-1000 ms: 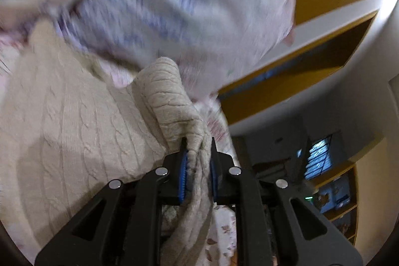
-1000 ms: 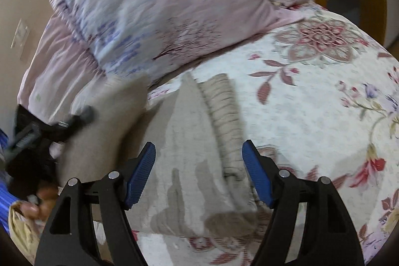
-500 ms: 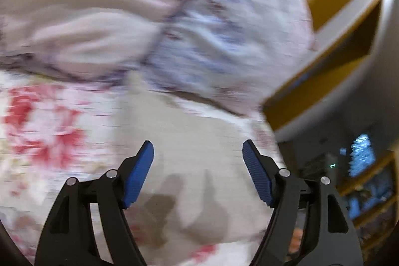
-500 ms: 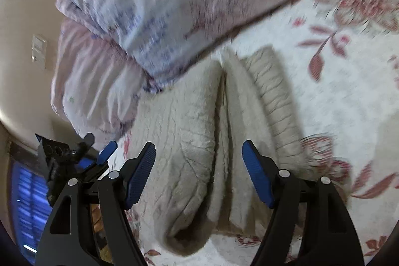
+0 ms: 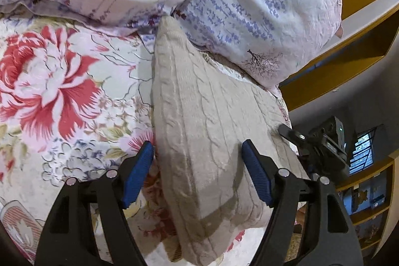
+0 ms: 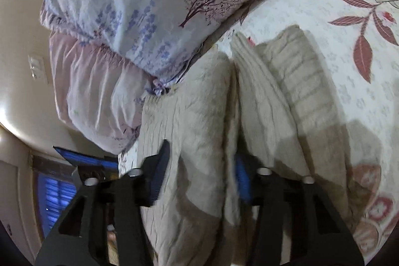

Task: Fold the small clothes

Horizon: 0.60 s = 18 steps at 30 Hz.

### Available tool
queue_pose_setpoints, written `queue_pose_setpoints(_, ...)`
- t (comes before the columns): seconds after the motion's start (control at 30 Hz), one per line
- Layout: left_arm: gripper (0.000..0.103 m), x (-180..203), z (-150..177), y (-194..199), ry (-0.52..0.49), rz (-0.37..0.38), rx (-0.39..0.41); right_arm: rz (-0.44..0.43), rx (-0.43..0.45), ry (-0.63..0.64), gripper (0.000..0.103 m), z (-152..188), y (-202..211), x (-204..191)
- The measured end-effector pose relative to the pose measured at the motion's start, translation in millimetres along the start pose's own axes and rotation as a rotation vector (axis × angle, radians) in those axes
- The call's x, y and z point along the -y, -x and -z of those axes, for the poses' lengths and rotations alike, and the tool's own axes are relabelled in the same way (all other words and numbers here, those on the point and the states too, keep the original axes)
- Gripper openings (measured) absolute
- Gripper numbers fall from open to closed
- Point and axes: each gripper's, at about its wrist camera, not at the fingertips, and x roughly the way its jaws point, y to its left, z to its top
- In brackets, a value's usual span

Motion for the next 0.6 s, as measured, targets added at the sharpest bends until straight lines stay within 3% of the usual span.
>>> queue_pose_setpoints(0.03, 0.072, 2, -1, -3, 0.006, 0.0, -0.001, 0.014, -0.001, 0.004, 0.026, -1, -3, 0)
queue_pose_setpoints(0.13, 0.074, 1, 0, 2, 0.011, -0.004, 0.003, 0.053, 0.04, 0.071, 0.017, 3, -2, -8)
queue_pose_setpoints(0.3, 0.075, 3, 1, 7, 0.002, -0.005, 0.018, 0.101, 0.233, 0.281, 0.016, 16, 41, -55)
queue_pose_setpoints(0.4, 0.075, 7, 4, 5, -0.02, -0.001, 0.01, 0.169, 0.32, 0.334, 0.016, 23, 61, -64)
queue_pose_setpoints(0.5, 0.075, 13, 8, 3, -0.046, -0.002, 0.0, 0.321, 0.253, 0.275, 0.016, 19, 47, -43)
queue_pose_setpoints(0.6, 0.075, 17, 11, 2, -0.061, 0.008, -0.012, 0.308, 0.261, 0.263, 0.016, 23, 48, -35)
